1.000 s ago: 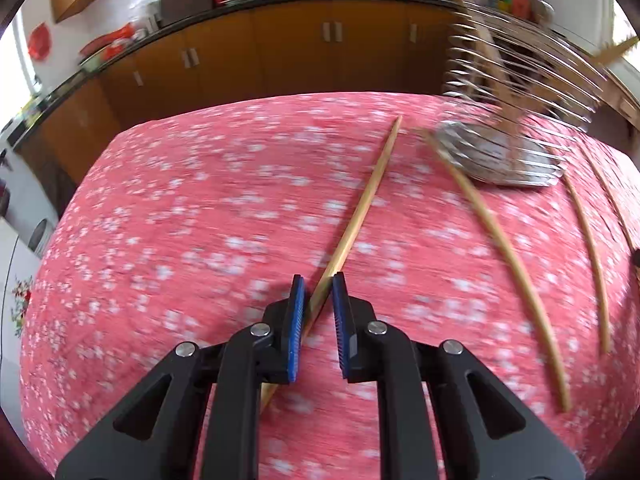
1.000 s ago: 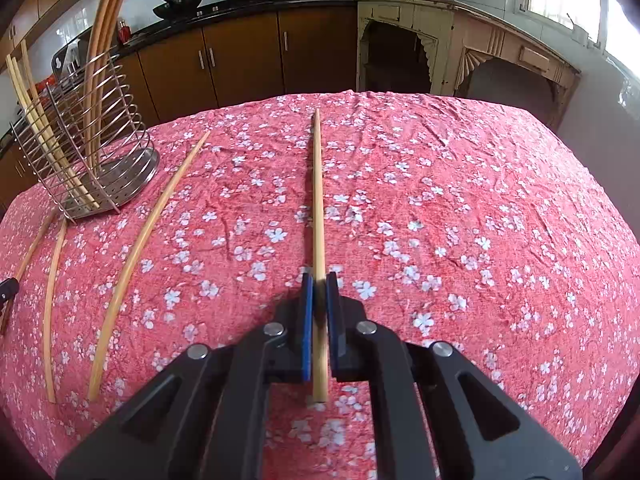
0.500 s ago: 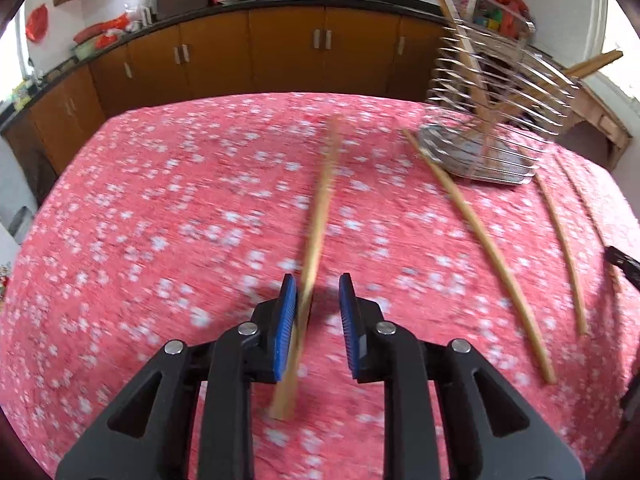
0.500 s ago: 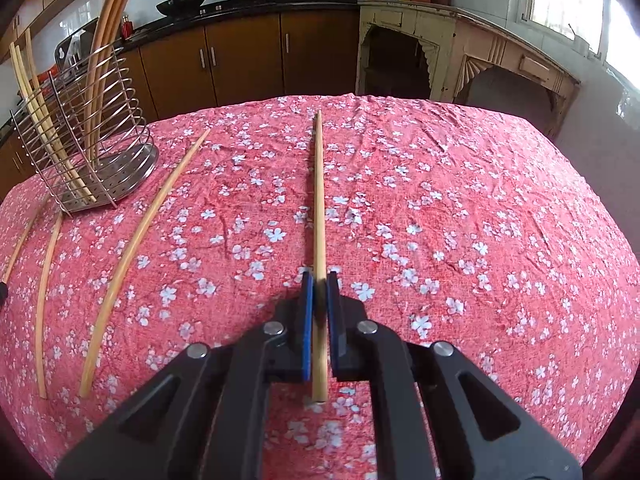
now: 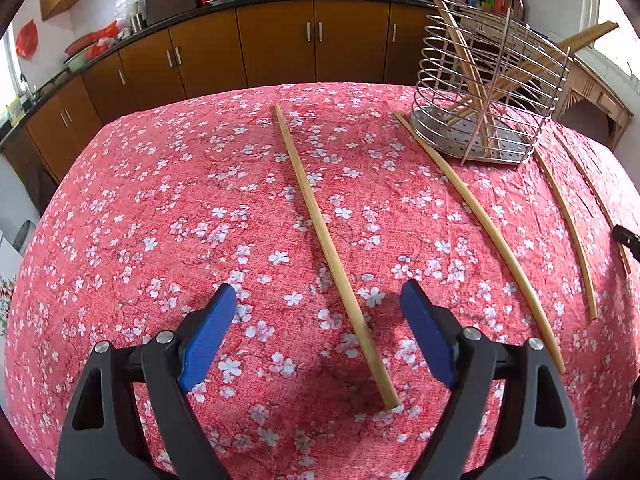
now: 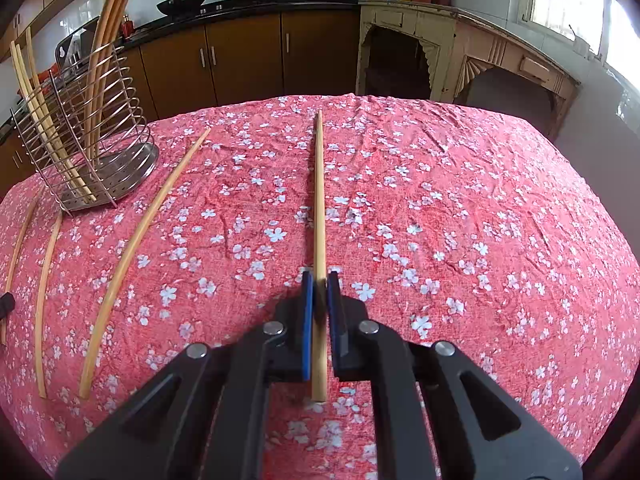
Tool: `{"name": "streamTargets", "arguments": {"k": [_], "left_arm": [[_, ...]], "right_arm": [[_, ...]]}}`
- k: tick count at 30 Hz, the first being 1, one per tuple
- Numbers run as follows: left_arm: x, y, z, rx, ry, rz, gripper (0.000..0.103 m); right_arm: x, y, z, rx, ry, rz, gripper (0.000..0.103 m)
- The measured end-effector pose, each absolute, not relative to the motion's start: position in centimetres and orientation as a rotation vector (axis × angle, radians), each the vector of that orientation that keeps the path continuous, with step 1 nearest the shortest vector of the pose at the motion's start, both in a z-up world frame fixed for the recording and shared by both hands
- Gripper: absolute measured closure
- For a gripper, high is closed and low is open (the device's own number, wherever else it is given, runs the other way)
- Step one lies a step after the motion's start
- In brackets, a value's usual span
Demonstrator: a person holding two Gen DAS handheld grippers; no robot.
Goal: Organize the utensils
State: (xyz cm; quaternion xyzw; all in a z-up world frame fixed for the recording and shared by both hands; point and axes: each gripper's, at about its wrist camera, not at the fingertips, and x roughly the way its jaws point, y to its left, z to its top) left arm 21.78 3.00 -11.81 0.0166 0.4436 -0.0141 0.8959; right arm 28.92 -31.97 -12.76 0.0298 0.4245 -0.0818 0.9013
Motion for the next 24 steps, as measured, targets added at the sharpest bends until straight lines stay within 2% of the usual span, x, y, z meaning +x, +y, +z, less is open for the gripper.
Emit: {"name": "streamTargets", "arguments": {"k": [4, 9, 10, 11, 13, 15, 20, 24], "left_arm": [[21.8, 3.3, -11.8, 0.015, 0.919, -0.026, 0.019], [22.8, 6.0, -11.6, -0.046, 0.913, -0.038, 0.012], [22.8, 6.3, -11.5, -0.062, 0.911, -0.041, 0.011], [22.7, 6.8, -11.3, -0.07, 0.909, -0.042, 0.011], [22.7, 6.9, -11.4, -0.078, 0.908, -0.046, 0.01], [22.8, 7.1, -11.4, -0.079, 0.912, -0.049, 0.005], [22.9, 7.3, -11.5, -0.08, 0.916, -0.054, 0.002], [22.9, 6.9, -11.7, -0.081, 0.916, -0.053, 0.002]], "right_arm": [[28.8, -32.7, -12.8, 0.103, 0.874, -0.161, 0.091], [28.8, -32.6, -12.7, 0.086, 0.876, -0.162, 0.088], [28.9, -32.4, -12.8, 0.078, 0.877, -0.163, 0.083], [28.9, -32.3, -12.8, 0.068, 0.879, -0.174, 0.071], [28.9, -32.5, -12.9, 0.076, 0.882, -0.199, 0.061], [28.9, -33.0, -12.9, 0.102, 0.88, -0.189, 0.06], [29.0, -32.7, -13.0, 0.088, 0.886, -0.178, 0.05], [29.1, -32.7, -13.0, 0.093, 0.887, -0.175, 0.048]]}}
